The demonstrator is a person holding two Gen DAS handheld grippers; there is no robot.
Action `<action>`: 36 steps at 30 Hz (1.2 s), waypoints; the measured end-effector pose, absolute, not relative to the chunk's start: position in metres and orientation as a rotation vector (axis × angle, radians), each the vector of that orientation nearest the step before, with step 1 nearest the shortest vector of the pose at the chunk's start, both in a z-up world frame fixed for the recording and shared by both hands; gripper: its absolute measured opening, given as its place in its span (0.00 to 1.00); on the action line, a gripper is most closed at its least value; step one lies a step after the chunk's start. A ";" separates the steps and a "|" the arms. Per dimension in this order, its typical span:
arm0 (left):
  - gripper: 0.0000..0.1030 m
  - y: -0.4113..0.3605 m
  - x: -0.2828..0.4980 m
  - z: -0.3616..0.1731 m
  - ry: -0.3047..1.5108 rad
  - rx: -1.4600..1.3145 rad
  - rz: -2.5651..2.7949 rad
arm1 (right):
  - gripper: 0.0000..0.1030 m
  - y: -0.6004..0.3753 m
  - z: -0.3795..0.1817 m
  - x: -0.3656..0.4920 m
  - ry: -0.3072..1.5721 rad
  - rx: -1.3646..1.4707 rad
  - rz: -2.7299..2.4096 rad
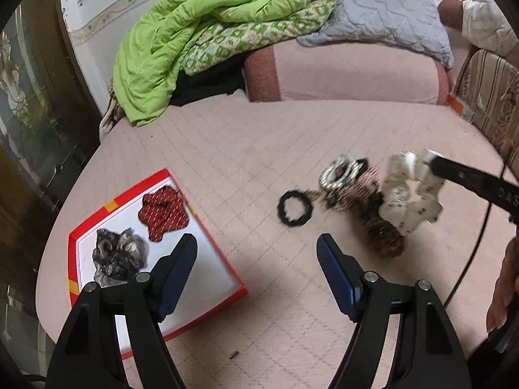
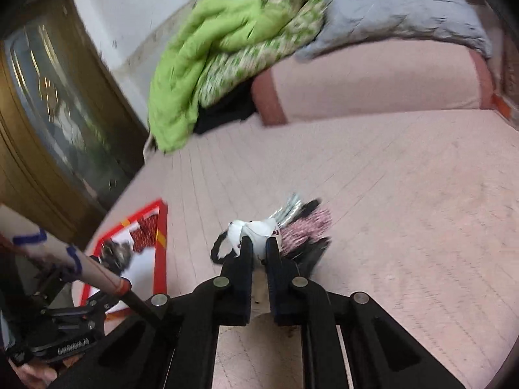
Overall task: Organize jewelry
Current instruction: 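Grasp the white polka-dot scrunchie with the right tool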
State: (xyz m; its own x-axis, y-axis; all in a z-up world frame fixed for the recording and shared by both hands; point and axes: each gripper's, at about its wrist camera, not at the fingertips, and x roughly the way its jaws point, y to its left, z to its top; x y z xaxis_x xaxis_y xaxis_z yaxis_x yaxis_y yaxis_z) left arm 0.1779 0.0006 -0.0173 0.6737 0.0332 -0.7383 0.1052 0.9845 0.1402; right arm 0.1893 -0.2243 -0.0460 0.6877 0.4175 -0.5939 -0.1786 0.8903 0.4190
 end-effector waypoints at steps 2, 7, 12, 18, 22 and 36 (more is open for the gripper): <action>0.73 -0.006 0.181 -0.006 0.831 0.167 -0.064 | 0.09 -0.240 -0.041 0.181 0.719 0.369 0.316; 0.73 -0.032 0.196 0.015 0.872 0.093 -0.192 | 0.09 -0.290 -0.044 0.163 0.687 0.473 0.249; 0.73 -0.063 0.203 -0.017 0.970 0.044 -0.290 | 0.09 -0.313 -0.045 0.157 0.665 0.525 0.238; 0.71 -0.097 0.206 -0.073 1.024 -0.026 -0.353 | 0.09 -0.312 -0.050 0.156 0.684 0.498 0.252; 0.45 -0.107 0.216 -0.102 1.058 -0.052 -0.357 | 0.09 -0.316 -0.052 0.156 0.691 0.505 0.259; 0.10 -0.043 0.181 -0.116 0.997 0.000 -0.383 | 0.09 -0.308 -0.049 0.154 0.676 0.503 0.306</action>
